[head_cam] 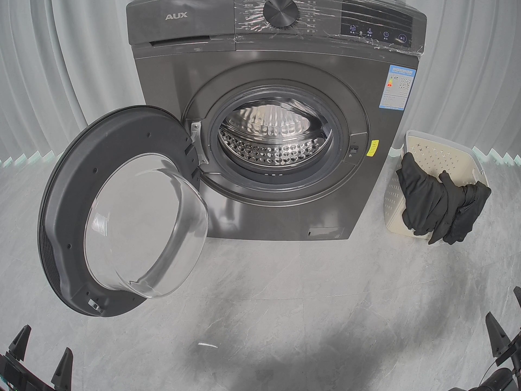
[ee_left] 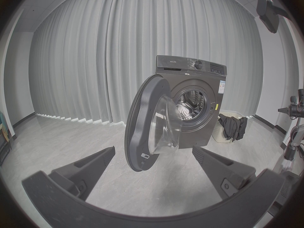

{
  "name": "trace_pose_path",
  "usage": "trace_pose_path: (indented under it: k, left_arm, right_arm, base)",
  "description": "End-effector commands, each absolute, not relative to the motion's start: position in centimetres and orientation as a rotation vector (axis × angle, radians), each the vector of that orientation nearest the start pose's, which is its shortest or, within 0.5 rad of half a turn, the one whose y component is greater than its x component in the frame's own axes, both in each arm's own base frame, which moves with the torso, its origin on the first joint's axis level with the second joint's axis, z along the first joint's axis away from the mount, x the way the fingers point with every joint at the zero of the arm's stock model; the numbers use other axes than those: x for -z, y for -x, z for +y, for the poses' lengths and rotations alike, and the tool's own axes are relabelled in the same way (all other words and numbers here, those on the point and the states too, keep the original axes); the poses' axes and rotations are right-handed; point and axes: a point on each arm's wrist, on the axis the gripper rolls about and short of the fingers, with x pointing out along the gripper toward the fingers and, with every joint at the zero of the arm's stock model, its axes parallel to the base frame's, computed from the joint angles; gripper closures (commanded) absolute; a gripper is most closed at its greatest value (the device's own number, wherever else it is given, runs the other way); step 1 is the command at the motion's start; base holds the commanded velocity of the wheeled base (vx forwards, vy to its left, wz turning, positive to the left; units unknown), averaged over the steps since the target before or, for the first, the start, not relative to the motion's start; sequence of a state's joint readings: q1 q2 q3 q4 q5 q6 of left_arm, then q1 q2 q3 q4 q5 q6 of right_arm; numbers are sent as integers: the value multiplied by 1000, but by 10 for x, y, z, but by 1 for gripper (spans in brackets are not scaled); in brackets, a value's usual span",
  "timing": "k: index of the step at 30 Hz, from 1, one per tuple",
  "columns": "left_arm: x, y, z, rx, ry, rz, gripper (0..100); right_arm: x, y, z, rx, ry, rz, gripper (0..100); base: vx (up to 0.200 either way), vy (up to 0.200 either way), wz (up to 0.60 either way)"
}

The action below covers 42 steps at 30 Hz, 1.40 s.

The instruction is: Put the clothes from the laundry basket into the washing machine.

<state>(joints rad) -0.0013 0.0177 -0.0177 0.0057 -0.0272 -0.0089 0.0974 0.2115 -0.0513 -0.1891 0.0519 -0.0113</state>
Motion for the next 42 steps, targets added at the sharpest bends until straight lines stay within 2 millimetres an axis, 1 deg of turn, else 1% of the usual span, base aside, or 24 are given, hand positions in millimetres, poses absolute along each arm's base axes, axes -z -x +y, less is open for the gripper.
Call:
trace_pose_path:
  k: [1,3,5,9,11,17,35,42]
  left_arm:
    - [-75,23,-1,29,9,6,0]
    - [-75,23,-1,28,9,6,0]
    - [-75,23,-1,29,9,6,0]
    - [-75,23,-1,29,9,6,0]
    - [-75,23,-1,29,9,6,0]
    - [-75,23,-1,28,11,6,0]
    - [-75,23,0,21,15,6,0]
    - [-75,23,0,21,15,6,0]
  right_arm:
    - [-95,20,1,-97,17,-124,0]
    - [-91,22,2,-105,19,-120,0]
    - [-81,23,3,-139,8,-55,0]
    - [-79,23,1,-58,5,-38,0]
    - [-75,23,0,0,-3,6,0]
    - [-75,23,0,2,2,6,0]
    - [-75,23,0,2,2,5,0]
    - [-75,23,0,2,2,5,0]
  base:
    - [0,0,0]
    - [0,0,0]
    - [0,0,0]
    - [0,0,0]
    - [0,0,0]
    - [0,0,0]
    - [0,-200,0]
    - [0,0,0]
